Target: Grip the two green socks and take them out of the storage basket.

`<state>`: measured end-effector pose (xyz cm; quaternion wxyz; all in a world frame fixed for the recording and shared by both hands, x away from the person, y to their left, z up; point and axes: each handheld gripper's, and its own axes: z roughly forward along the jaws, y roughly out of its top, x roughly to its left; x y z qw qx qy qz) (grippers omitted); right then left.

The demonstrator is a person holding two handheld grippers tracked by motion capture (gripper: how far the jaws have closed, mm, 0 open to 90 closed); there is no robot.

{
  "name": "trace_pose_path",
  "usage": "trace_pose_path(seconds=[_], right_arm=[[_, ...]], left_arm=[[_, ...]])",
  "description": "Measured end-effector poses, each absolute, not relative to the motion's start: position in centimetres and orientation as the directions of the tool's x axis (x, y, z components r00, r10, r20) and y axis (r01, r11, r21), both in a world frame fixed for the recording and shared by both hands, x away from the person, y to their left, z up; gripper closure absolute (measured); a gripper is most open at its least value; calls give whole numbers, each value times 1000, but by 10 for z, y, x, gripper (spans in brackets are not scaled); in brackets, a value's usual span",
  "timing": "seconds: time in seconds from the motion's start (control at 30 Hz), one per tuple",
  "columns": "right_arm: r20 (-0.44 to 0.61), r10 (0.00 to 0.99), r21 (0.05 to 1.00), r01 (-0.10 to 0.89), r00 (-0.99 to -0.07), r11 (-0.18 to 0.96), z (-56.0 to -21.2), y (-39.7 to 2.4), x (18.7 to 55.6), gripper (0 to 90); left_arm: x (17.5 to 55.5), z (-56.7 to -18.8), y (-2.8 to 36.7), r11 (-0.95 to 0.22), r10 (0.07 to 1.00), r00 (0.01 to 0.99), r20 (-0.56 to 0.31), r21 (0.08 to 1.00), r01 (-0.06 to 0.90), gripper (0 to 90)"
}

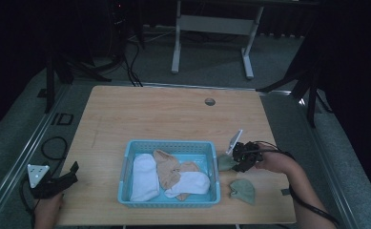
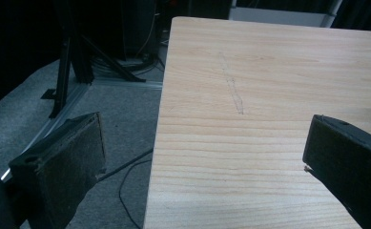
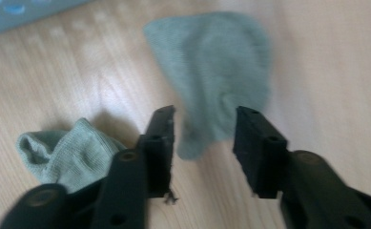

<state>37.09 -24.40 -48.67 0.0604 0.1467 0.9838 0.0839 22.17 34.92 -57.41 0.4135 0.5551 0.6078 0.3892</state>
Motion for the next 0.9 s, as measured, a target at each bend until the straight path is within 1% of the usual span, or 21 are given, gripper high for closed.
trace_pose_path(seconds=[0.13,0.27,0.43,0.53,0.63,0.73,0.9], right_arm=[[-107,365,262,328,-925,908,-479,-262,367,523],[-99,433,295,389,-896,873,-489,-283,364,507],[-96,472,307,425,-876,851,-498,-298,361,507],[-79,524,341,471,-848,813,-503,-312,360,508],[-74,567,374,504,-821,778,-507,-328,360,539],[-71,616,382,549,-784,743,-512,-341,361,542],[-92,701,428,608,-707,669,-519,-356,361,537]], left_arm=[[222,-574,349,80,997,-42,-70,932,354,7],[222,-574,349,79,997,-42,-68,932,354,7],[222,-574,350,79,997,-42,-69,932,354,7],[222,-574,349,79,997,-43,-68,932,354,7],[222,-574,349,79,997,-43,-68,932,355,7],[222,-574,349,81,997,-44,-70,932,354,7],[222,-574,349,79,997,-44,-67,931,356,7]])
